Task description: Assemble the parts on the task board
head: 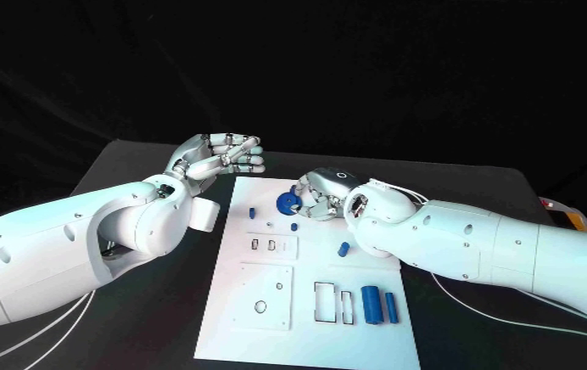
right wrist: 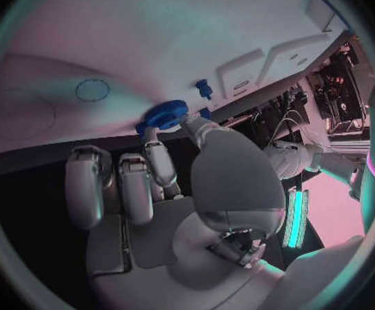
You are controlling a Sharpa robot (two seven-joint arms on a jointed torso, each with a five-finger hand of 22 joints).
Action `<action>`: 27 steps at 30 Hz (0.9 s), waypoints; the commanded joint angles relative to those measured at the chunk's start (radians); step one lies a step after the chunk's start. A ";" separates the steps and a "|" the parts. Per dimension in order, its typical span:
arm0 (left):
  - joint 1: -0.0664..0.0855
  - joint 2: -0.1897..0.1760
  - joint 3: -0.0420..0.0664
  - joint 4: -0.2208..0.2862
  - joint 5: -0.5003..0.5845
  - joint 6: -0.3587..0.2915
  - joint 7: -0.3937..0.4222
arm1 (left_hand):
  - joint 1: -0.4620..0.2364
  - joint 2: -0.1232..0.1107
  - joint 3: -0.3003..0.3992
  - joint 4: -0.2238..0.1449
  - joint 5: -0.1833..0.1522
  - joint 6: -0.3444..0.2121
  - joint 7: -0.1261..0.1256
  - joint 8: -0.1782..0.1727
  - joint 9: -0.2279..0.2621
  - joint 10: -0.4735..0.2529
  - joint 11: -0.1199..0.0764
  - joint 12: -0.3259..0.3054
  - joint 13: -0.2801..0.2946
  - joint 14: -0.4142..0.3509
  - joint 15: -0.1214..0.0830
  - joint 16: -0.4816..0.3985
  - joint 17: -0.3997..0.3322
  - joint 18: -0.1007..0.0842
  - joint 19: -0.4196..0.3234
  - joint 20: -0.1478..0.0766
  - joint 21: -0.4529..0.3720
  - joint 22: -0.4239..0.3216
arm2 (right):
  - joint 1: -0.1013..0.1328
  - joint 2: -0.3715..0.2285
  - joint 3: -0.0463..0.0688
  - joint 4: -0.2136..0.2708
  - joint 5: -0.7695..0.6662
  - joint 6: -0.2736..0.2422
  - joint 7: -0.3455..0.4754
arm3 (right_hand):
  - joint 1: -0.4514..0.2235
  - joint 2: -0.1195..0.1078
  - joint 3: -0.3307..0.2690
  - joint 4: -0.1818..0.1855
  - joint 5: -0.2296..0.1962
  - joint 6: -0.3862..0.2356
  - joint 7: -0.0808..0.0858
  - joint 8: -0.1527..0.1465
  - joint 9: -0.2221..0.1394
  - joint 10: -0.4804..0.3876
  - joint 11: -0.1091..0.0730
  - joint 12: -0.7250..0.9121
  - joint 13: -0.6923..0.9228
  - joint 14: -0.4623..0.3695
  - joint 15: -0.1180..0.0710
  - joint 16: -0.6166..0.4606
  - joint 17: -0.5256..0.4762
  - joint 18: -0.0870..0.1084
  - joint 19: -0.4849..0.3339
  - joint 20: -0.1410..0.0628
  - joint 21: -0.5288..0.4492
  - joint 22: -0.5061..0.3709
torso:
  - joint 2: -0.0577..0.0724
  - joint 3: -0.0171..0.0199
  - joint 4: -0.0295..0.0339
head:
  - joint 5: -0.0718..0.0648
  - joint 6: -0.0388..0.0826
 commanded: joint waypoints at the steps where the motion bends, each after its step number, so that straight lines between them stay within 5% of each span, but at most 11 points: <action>1: 0.001 0.001 0.001 0.001 0.003 0.016 0.006 | -0.005 0.006 -0.004 0.000 -0.006 -0.006 0.019 -0.004 -0.001 0.002 0.005 -0.003 0.001 -0.006 0.002 -0.006 0.001 0.013 0.001 0.003 -0.004 -0.001 | 0.000 -0.013 0.000 0.016 -0.001 -0.014 0.004 | -0.011 -0.001 0.002 0.005 0.006 0.007 -0.002 -0.003 -0.001 0.008 -0.001 0.007 0.002 0.098 0.002 0.006 0.224 -0.008 0.008 0.003 0.005 0.103 | 0.000 0.0008 -0.0001 | 0.000 0.001; 8: 0.001 0.001 0.001 0.001 0.003 0.016 0.007 | -0.005 0.006 -0.004 0.000 -0.006 -0.006 0.019 -0.004 -0.001 0.002 0.005 -0.003 0.001 -0.006 0.002 -0.006 0.001 0.013 0.001 0.003 -0.004 -0.001 | 0.012 -0.121 0.005 0.102 0.120 -0.067 0.073 | 0.042 -0.017 0.016 -0.035 -0.027 0.008 -0.002 -0.010 0.000 0.008 -0.002 0.006 0.003 0.098 0.001 0.006 0.224 -0.006 0.003 0.001 -0.001 0.099 | -0.002 0.0006 0.0002 | -0.010 0.008; 15: 0.001 -0.001 0.001 -0.003 0.003 0.015 0.007 | -0.004 0.007 -0.005 0.000 -0.006 -0.007 0.019 -0.004 -0.001 0.002 0.005 -0.004 0.001 -0.007 0.003 -0.007 0.002 0.013 0.001 0.003 -0.005 -0.002 | 0.048 -0.284 0.008 0.174 0.409 -0.042 0.258 | 0.101 -0.022 0.038 -0.085 -0.042 0.019 -0.002 -0.012 0.002 0.012 -0.002 0.007 0.009 0.097 0.000 0.006 0.223 -0.004 -0.003 0.001 -0.009 0.094 | -0.006 0.0066 -0.0115 | -0.019 0.012; 27: 0.001 0.005 0.000 -0.013 0.003 0.018 0.008 | -0.004 0.007 -0.005 0.000 -0.006 -0.006 0.018 -0.003 -0.001 0.002 0.005 -0.004 0.001 -0.007 0.003 -0.007 0.003 0.013 0.002 0.003 -0.005 -0.002 | 0.051 -0.446 0.004 0.159 0.542 0.041 0.360 | 0.158 -0.048 0.046 -0.146 -0.085 0.030 -0.005 -0.014 0.003 0.002 -0.005 -0.003 0.001 0.097 -0.002 0.005 0.222 -0.004 -0.006 -0.001 -0.013 0.094 | -0.008 0.0207 -0.0219 | -0.023 0.011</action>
